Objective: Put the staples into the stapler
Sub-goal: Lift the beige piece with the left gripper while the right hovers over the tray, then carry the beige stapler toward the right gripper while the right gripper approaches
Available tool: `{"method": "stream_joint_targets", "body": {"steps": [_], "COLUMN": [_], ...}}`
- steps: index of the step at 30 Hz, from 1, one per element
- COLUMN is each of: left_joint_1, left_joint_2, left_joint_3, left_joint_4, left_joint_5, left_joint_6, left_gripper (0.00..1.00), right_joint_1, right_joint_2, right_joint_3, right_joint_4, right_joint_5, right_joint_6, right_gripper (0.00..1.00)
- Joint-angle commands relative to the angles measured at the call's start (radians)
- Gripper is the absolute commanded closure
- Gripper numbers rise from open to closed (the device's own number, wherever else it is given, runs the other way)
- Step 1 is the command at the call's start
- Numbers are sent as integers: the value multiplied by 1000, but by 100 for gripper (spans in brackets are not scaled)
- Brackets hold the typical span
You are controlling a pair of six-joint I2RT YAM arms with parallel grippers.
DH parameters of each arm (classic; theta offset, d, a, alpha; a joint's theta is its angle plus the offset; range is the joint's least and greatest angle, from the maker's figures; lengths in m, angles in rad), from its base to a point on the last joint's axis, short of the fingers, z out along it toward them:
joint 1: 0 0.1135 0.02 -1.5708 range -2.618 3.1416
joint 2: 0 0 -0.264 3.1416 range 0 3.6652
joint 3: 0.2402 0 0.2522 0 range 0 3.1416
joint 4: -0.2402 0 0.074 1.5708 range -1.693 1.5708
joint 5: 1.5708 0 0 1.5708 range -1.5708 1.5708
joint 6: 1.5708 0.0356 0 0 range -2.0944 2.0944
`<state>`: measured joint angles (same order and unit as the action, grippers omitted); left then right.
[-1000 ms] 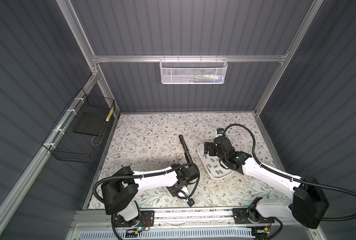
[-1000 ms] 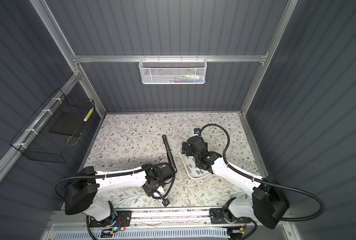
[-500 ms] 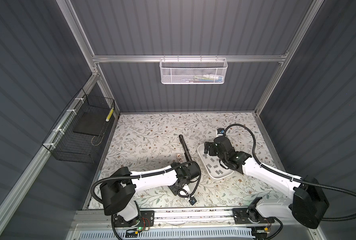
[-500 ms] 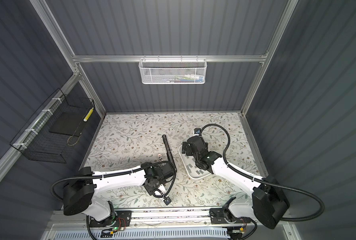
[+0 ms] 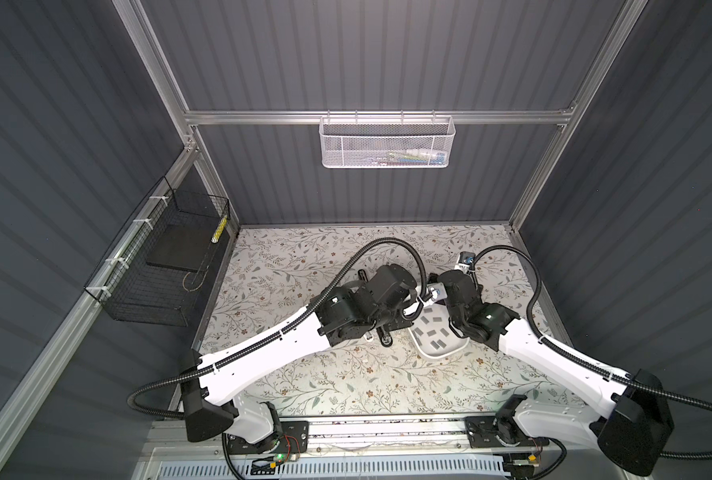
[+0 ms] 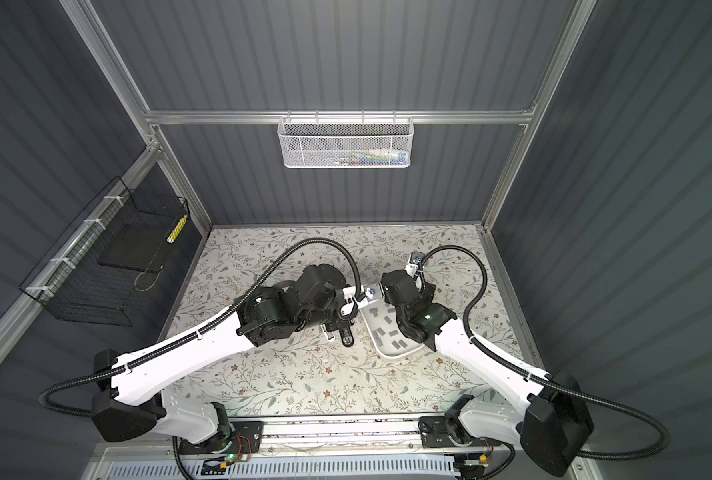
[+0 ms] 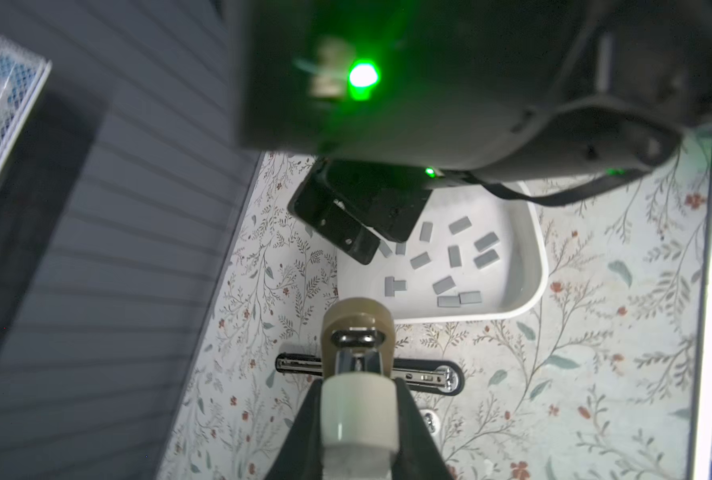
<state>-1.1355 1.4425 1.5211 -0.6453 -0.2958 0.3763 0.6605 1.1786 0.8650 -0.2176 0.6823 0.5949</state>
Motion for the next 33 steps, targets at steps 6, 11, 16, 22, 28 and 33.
{"method": "stream_joint_targets", "body": {"steps": [6, 11, 16, 22, 28, 33], "left_joint_1": [139, 232, 232, 237, 237, 237], "left_joint_2": [-209, -301, -303, -326, -371, -353], "left_joint_3": [-448, -700, -716, -722, -719, -667], "left_joint_4": [460, 682, 642, 603, 594, 544], "left_joint_5": [245, 447, 472, 427, 494, 546], "left_joint_6": [-315, -290, -151, -25, 13, 0], "left_gripper": [100, 100, 100, 100, 100, 100], "right_joint_1": [-10, -10, -10, -10, -9, 18], "right_joint_2": [-154, -240, -287, -281, -251, -282], "right_joint_3": [60, -64, -97, -152, -170, -223], "right_joint_4": [-133, 60, 122, 284, 346, 386], "right_joint_5": [-140, -335, -389, -507, -616, -755], "right_joint_6": [147, 69, -72, -203, -187, -107], "right_gripper": [1, 1, 14, 32, 41, 42]}}
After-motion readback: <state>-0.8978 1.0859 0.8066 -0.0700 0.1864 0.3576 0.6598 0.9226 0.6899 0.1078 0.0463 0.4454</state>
